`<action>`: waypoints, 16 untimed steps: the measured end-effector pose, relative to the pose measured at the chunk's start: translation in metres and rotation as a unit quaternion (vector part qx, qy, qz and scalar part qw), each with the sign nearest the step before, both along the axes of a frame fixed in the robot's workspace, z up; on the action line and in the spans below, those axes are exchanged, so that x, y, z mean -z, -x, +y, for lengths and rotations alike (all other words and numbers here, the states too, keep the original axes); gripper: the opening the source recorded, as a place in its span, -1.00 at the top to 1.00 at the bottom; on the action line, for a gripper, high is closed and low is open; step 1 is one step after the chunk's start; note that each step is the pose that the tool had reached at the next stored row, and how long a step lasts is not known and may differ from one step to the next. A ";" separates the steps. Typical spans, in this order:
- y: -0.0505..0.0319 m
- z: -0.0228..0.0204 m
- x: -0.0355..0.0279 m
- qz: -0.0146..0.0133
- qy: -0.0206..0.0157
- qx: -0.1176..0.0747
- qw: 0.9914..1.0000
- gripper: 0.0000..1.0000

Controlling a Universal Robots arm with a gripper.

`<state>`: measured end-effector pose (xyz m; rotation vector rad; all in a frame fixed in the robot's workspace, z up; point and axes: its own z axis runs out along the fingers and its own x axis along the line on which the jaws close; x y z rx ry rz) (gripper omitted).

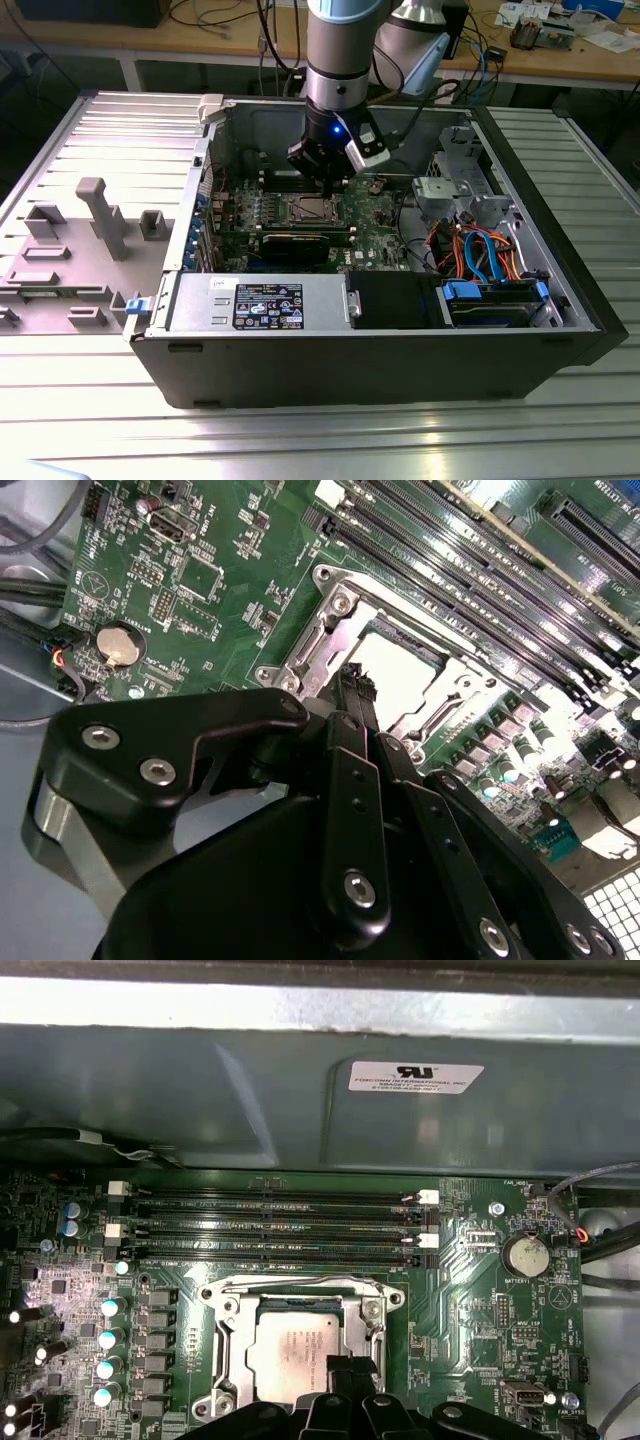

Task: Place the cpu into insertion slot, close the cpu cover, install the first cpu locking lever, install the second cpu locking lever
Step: 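Install the second cpu locking lever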

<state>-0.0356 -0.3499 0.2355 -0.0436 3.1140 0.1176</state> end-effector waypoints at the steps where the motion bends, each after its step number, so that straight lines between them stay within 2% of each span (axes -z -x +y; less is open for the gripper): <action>1: 0.0000 0.0000 0.0000 0.000 0.000 0.000 1.000 0.79; 9: 0.0000 -0.0001 -0.0001 0.000 0.000 0.000 1.000 0.79; 12: 0.0000 -0.0034 0.0000 0.000 0.000 0.000 1.000 0.79; 13: 0.0000 -0.0062 0.0000 0.000 0.001 0.000 1.000 0.79; 16: 0.0001 -0.0073 -0.0015 0.000 0.001 0.000 1.000 0.79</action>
